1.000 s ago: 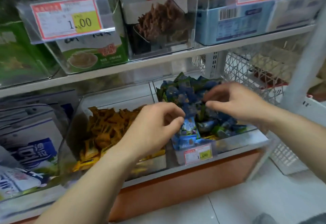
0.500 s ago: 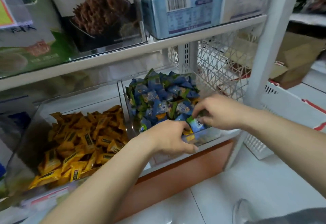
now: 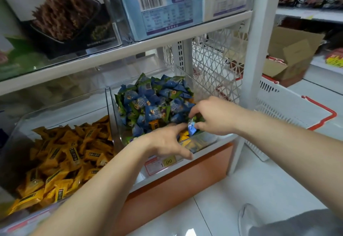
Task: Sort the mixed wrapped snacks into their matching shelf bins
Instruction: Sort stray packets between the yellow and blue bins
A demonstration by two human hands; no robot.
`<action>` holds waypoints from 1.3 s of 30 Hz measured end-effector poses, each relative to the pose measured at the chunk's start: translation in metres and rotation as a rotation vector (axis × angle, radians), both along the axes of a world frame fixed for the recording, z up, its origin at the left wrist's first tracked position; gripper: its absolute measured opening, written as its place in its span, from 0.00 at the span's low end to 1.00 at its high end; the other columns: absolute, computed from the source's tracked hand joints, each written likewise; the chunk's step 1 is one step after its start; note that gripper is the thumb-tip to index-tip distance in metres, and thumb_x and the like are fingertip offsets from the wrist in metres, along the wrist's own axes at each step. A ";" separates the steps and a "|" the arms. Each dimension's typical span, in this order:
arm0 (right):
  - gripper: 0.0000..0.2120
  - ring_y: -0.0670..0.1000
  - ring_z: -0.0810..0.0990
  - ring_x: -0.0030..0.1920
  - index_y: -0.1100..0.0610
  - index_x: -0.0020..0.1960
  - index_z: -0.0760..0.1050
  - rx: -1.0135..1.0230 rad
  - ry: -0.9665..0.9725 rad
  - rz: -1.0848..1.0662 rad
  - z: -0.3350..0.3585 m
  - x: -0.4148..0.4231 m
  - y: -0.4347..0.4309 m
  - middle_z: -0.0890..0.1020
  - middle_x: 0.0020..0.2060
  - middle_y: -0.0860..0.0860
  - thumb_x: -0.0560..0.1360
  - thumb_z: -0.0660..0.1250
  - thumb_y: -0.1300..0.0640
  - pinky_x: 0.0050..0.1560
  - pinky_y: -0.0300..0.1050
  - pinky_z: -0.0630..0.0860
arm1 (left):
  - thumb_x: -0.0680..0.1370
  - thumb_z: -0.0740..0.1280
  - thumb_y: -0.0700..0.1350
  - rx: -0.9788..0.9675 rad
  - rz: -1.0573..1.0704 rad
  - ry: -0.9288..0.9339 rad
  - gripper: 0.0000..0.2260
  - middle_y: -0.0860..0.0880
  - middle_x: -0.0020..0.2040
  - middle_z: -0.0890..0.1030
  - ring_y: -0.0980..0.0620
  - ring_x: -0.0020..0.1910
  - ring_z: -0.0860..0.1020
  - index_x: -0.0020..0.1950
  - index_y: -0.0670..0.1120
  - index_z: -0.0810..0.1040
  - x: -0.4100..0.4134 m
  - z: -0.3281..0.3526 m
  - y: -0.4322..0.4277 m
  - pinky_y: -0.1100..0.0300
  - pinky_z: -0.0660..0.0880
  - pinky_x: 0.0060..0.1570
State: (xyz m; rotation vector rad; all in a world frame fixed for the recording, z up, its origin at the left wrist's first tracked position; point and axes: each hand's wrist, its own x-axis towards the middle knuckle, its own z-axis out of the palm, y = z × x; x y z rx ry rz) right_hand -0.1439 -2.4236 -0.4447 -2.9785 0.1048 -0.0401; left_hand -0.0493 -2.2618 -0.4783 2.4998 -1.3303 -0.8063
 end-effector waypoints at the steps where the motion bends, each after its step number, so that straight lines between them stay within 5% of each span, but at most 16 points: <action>1: 0.17 0.54 0.79 0.57 0.48 0.64 0.77 0.005 0.004 -0.002 0.000 -0.001 0.000 0.81 0.57 0.51 0.75 0.69 0.49 0.56 0.47 0.76 | 0.67 0.76 0.59 -0.013 0.012 0.005 0.39 0.54 0.64 0.71 0.52 0.63 0.73 0.74 0.57 0.62 0.001 0.000 -0.001 0.56 0.72 0.62; 5: 0.12 0.58 0.80 0.52 0.52 0.56 0.79 -0.006 0.000 -0.048 0.001 -0.001 0.000 0.80 0.50 0.55 0.74 0.71 0.51 0.51 0.51 0.79 | 0.66 0.76 0.57 -0.036 0.033 0.001 0.29 0.54 0.51 0.78 0.54 0.47 0.77 0.62 0.56 0.68 0.004 -0.001 -0.009 0.56 0.76 0.46; 10: 0.09 0.59 0.79 0.40 0.54 0.39 0.71 -0.025 -0.066 -0.145 0.001 0.000 0.002 0.75 0.37 0.53 0.70 0.71 0.57 0.36 0.48 0.76 | 0.65 0.76 0.58 -0.047 0.034 0.161 0.30 0.55 0.56 0.78 0.57 0.52 0.77 0.62 0.58 0.67 0.003 -0.006 -0.016 0.59 0.76 0.53; 14: 0.09 0.60 0.79 0.43 0.54 0.49 0.74 -0.016 -0.088 -0.167 0.001 0.000 0.004 0.76 0.45 0.55 0.70 0.69 0.59 0.40 0.51 0.79 | 0.63 0.75 0.59 -0.139 0.105 0.151 0.28 0.58 0.50 0.79 0.58 0.48 0.78 0.59 0.59 0.69 0.001 -0.014 -0.013 0.63 0.74 0.46; 19: 0.09 0.58 0.79 0.43 0.54 0.50 0.75 0.034 -0.091 -0.179 0.003 0.000 0.001 0.78 0.46 0.55 0.70 0.69 0.59 0.39 0.49 0.78 | 0.60 0.75 0.59 -0.182 0.146 0.202 0.27 0.57 0.48 0.80 0.56 0.47 0.79 0.57 0.58 0.73 0.002 -0.013 -0.013 0.56 0.77 0.51; 23: 0.09 0.58 0.80 0.42 0.55 0.50 0.76 0.032 -0.116 -0.201 0.004 0.000 0.002 0.78 0.45 0.55 0.71 0.69 0.63 0.40 0.51 0.80 | 0.61 0.76 0.63 -0.074 0.107 0.240 0.43 0.55 0.65 0.75 0.54 0.62 0.75 0.72 0.51 0.69 0.002 -0.009 -0.015 0.56 0.72 0.64; 25: 0.08 0.58 0.79 0.41 0.55 0.47 0.76 0.016 -0.186 -0.213 0.007 0.001 0.003 0.78 0.43 0.55 0.70 0.70 0.63 0.40 0.52 0.80 | 0.64 0.77 0.61 -0.095 0.113 0.234 0.37 0.59 0.61 0.76 0.57 0.59 0.74 0.69 0.52 0.71 0.001 -0.007 -0.019 0.62 0.70 0.58; 29: 0.10 0.58 0.78 0.41 0.52 0.44 0.75 0.027 -0.345 -0.194 0.012 0.005 -0.001 0.77 0.42 0.54 0.69 0.68 0.67 0.39 0.51 0.78 | 0.66 0.78 0.61 -0.186 0.121 0.220 0.17 0.62 0.36 0.79 0.62 0.37 0.76 0.46 0.56 0.76 0.002 -0.008 -0.021 0.68 0.69 0.37; 33: 0.07 0.57 0.81 0.46 0.50 0.49 0.79 0.083 -0.247 -0.151 0.010 0.007 -0.002 0.82 0.45 0.53 0.72 0.68 0.58 0.43 0.48 0.79 | 0.64 0.77 0.62 -0.255 0.075 0.245 0.23 0.54 0.38 0.74 0.54 0.36 0.71 0.49 0.49 0.75 0.001 -0.008 -0.013 0.56 0.67 0.39; 39: 0.12 0.53 0.82 0.48 0.48 0.56 0.80 0.086 -0.134 -0.099 0.014 0.006 -0.002 0.84 0.46 0.48 0.73 0.67 0.48 0.46 0.51 0.81 | 0.69 0.75 0.63 -0.264 0.082 0.199 0.17 0.57 0.38 0.74 0.56 0.37 0.72 0.48 0.55 0.74 -0.002 -0.012 -0.012 0.58 0.68 0.41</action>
